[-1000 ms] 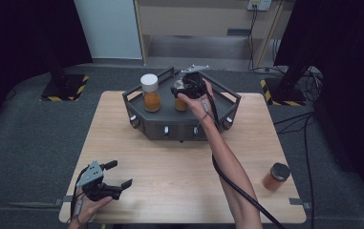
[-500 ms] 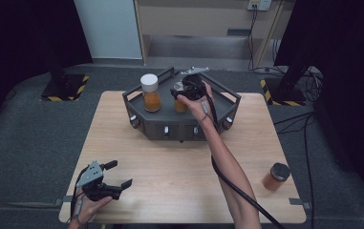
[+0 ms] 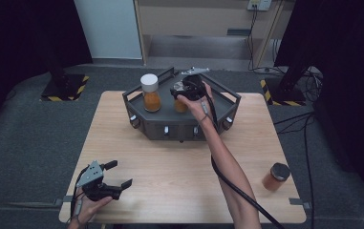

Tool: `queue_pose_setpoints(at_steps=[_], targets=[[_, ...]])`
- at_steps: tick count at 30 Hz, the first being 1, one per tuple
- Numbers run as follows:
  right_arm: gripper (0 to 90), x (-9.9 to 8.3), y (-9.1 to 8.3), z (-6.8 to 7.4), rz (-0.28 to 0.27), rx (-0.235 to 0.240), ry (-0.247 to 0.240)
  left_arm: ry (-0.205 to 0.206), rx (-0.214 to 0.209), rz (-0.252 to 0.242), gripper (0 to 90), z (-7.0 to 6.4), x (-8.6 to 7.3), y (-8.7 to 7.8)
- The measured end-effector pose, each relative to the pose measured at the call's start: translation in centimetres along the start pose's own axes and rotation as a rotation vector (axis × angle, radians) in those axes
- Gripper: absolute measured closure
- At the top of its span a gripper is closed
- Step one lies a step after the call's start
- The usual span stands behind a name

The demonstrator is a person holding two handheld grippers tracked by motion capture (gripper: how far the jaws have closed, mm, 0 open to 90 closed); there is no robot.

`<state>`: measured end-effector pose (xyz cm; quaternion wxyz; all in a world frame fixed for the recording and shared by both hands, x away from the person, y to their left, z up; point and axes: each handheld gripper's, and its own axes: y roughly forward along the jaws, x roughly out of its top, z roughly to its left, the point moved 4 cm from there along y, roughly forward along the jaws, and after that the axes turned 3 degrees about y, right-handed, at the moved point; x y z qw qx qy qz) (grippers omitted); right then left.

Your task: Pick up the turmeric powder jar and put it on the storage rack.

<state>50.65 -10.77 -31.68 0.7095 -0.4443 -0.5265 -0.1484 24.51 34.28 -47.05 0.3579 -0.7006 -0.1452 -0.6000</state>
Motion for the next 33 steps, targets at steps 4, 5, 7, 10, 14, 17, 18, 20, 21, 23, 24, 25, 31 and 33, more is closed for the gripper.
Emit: queue_pose_setpoints(at_steps=[4,5,7,10,14,17,18,20,21,23,24,25,31,33], targets=[[21.6,0.0,-0.5,-0.7,-0.034,0.029,0.049,-0.002,0.0,-0.001,4.5,0.0,0.0,0.0],[20.5,0.1,-0.7,-0.8,-0.037,0.033,0.045,-0.004,0.001,-0.003,4.5,0.0,0.0,0.0],[18.3,0.3,-1.2,-0.7,-0.046,0.031,0.024,-0.006,0.0,-0.003,4.5,0.1,-0.1,0.0],[13.5,0.7,-2.4,-0.7,-0.072,0.03,0.024,-0.004,-0.001,0.0,4.5,0.0,0.0,0.0],[11.3,1.1,-3.8,-0.3,-0.087,0.02,0.001,-0.005,-0.001,0.001,4.5,0.0,0.0,0.0],[11.3,1.1,-4.9,-0.2,-0.101,0.02,-0.011,-0.005,-0.001,0.001,4.5,0.0,0.0,0.0],[11.2,1.1,-5.3,-0.2,-0.107,0.025,-0.011,-0.005,-0.001,0.001,4.5,0.0,0.0,0.0],[11.1,1.0,-6.1,-0.1,-0.108,0.025,-0.02,-0.007,-0.001,0.001,4.5,0.0,0.0,0.1],[11.1,0.9,-6.6,-0.1,-0.114,0.025,-0.025,-0.006,-0.001,0.002,4.5,0.0,0.0,0.1],[11.0,0.6,-7.3,-0.2,-0.118,0.038,-0.025,-0.006,0.0,0.001,4.5,0.0,0.0,0.0],[11.1,0.3,-7.9,-0.3,-0.12,0.04,-0.033,-0.006,0.0,0.001,4.4,0.0,0.0,0.0],[11.1,0.1,-8.4,-0.3,-0.125,0.038,-0.037,-0.007,0.0,0.002,4.5,0.0,0.0,0.1],[10.5,-1.0,-10.9,-0.6,-0.127,0.042,-0.055,-0.009,0.001,0.006,4.5,0.0,0.0,0.1],[10.3,-1.4,-11.9,-0.6,-0.123,0.041,-0.061,-0.011,0.0,0.006,4.4,0.1,0.0,0.1]])
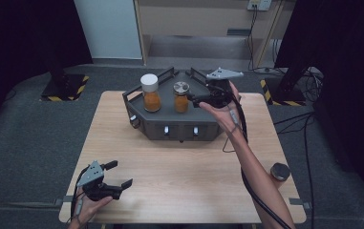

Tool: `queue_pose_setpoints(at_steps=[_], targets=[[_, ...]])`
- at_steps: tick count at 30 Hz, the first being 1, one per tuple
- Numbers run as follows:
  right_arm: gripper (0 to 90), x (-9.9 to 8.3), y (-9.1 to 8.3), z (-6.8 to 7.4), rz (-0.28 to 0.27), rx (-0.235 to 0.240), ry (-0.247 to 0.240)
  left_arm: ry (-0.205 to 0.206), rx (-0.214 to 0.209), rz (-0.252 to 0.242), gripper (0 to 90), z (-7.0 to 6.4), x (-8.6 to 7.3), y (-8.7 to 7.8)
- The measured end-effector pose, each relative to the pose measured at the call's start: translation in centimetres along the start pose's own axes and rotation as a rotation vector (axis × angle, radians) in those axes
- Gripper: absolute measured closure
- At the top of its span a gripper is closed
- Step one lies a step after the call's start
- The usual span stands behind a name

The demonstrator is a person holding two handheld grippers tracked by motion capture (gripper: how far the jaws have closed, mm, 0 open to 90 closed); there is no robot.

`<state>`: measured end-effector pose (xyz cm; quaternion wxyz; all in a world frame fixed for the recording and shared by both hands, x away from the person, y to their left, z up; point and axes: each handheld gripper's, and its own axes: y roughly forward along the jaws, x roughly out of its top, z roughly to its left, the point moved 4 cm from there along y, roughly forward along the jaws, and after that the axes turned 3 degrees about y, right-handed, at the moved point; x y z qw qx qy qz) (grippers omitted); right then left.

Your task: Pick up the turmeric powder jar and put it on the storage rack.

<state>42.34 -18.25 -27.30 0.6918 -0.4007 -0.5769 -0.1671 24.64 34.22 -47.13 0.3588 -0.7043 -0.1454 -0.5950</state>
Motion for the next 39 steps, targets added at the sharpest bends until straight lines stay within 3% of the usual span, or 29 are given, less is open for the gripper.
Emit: queue_pose_setpoints(at_steps=[5,13,21,39], targets=[[10.0,-0.9,-2.1,0.3,0.008,0.006,-0.026,-0.003,0.001,0.001,4.4,0.1,0.0,0.0],[9.9,-3.2,-5.2,0.2,0.034,0.043,-0.018,-0.001,0.001,0.006,4.4,0.0,0.0,0.1],[9.3,-5.5,-7.1,0.3,0.067,0.04,-0.012,-0.002,0.0,0.006,4.4,0.1,0.0,0.1],[8.9,-11.2,-12.1,0.9,0.084,0.039,-0.003,0.0,0.001,0.012,4.5,0.0,0.0,0.2]])
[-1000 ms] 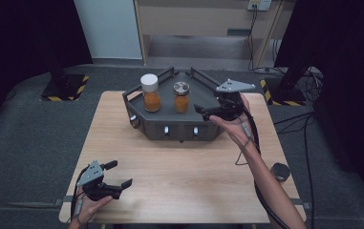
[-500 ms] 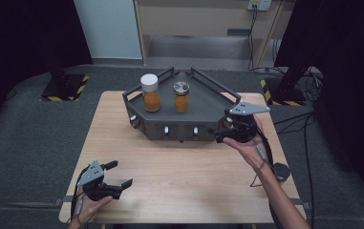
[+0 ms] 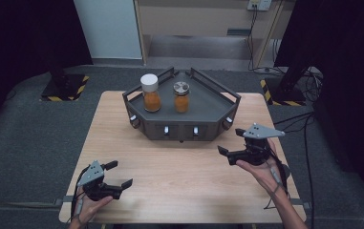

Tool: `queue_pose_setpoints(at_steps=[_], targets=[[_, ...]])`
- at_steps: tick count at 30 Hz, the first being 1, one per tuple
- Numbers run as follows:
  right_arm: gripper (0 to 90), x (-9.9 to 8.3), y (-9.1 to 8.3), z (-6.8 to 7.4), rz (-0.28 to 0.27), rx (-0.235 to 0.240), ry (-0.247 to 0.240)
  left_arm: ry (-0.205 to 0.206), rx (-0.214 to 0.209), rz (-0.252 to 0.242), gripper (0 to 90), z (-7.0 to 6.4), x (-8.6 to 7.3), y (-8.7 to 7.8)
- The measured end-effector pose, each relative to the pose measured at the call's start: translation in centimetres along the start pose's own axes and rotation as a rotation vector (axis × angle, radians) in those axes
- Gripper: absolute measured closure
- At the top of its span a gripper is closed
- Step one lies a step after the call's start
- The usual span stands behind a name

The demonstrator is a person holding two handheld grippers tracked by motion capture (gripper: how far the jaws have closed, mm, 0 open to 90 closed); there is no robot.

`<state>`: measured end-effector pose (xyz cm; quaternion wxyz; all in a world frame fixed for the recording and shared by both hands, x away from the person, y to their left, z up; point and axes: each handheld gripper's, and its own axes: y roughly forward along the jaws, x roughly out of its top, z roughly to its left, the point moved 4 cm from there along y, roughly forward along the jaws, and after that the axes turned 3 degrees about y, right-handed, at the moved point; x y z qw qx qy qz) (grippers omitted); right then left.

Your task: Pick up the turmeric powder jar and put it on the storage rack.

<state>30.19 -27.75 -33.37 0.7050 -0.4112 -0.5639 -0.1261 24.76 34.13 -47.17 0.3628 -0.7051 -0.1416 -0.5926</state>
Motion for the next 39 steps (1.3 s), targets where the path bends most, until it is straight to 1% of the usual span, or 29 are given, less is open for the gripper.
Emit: queue_pose_setpoints(at_steps=[4,10,15,17,21,27,30,32,34,39], targets=[[8.9,-1.5,-0.8,0.0,-0.009,0.001,0.024,0.001,-0.001,0.004,4.4,0.0,0.0,0.1],[8.7,-3.9,-1.4,0.0,0.005,0.003,0.045,-0.002,0.002,0.003,4.4,0.0,0.0,0.0],[8.7,-5.8,-1.9,0.4,0.008,-0.001,0.067,0.002,0.004,0.001,4.4,0.0,0.0,0.0],[8.7,-6.4,-2.1,0.6,0.009,-0.007,0.068,0.001,0.005,-0.001,4.4,0.0,0.0,-0.1],[8.5,-7.7,-2.3,0.7,0.016,-0.003,0.073,0.001,0.006,0.003,4.4,0.0,0.0,0.0],[8.5,-9.3,-2.4,0.8,0.02,0.011,0.095,0.001,0.009,0.003,4.5,0.0,0.0,0.0],[8.5,-9.9,-2.2,1.0,0.026,0.014,0.093,0.003,0.008,0.003,4.5,0.0,0.0,0.0],[8.5,-10.4,-2.0,1.0,0.025,0.023,0.103,0.003,0.008,0.002,4.5,0.0,0.0,0.0],[8.5,-10.7,-1.9,1.1,0.025,0.025,0.099,0.002,0.008,0.003,4.6,0.0,0.0,0.0],[8.5,-11.4,-1.7,0.9,0.017,0.038,0.107,0.005,0.008,-0.001,4.6,0.0,0.0,0.0]])
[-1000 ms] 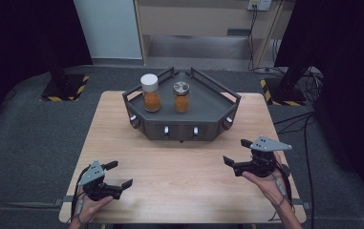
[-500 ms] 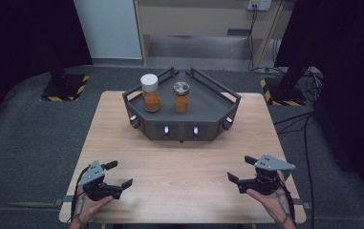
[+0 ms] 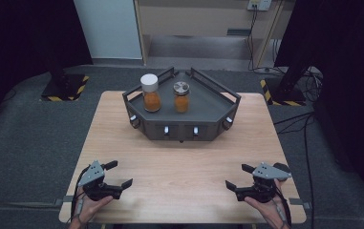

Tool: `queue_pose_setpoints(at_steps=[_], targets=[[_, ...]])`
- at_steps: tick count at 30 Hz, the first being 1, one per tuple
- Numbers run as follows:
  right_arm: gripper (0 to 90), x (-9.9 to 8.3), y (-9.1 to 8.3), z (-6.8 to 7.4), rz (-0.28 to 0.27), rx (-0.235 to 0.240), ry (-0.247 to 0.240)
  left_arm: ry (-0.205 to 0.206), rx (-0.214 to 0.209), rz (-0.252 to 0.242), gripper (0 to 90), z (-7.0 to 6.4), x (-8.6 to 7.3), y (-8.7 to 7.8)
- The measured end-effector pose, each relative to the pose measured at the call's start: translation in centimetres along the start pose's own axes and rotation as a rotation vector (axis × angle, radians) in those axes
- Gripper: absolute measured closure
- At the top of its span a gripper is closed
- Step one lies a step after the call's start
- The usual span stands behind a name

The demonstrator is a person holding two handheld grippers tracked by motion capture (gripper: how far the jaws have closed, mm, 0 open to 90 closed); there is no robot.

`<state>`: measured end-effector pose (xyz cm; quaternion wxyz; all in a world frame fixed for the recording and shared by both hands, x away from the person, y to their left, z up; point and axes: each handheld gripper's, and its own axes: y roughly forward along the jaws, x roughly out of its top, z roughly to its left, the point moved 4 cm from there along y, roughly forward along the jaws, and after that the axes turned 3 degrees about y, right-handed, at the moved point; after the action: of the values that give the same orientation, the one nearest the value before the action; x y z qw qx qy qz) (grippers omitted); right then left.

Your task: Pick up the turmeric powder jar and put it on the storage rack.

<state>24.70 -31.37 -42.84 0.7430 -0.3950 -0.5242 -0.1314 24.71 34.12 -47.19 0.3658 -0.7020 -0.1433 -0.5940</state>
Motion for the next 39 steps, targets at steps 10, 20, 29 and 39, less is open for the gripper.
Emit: queue_pose_setpoints(at_steps=[10,20,29,39], targets=[[8.4,-1.1,0.2,-0.3,-0.021,-0.005,-0.01,0.009,-0.02,0.002,4.6,0.0,0.1,0.2],[8.4,-1.4,0.5,-0.1,-0.013,-0.038,-0.031,0.009,-0.027,-0.003,4.6,0.1,0.1,0.2],[8.3,-1.4,0.6,-0.2,-0.013,-0.038,-0.026,0.001,-0.025,-0.006,4.6,0.2,0.0,0.2],[8.2,-1.4,0.8,-0.2,-0.008,-0.031,-0.027,0.002,-0.021,-0.001,4.6,0.1,0.0,0.1]])
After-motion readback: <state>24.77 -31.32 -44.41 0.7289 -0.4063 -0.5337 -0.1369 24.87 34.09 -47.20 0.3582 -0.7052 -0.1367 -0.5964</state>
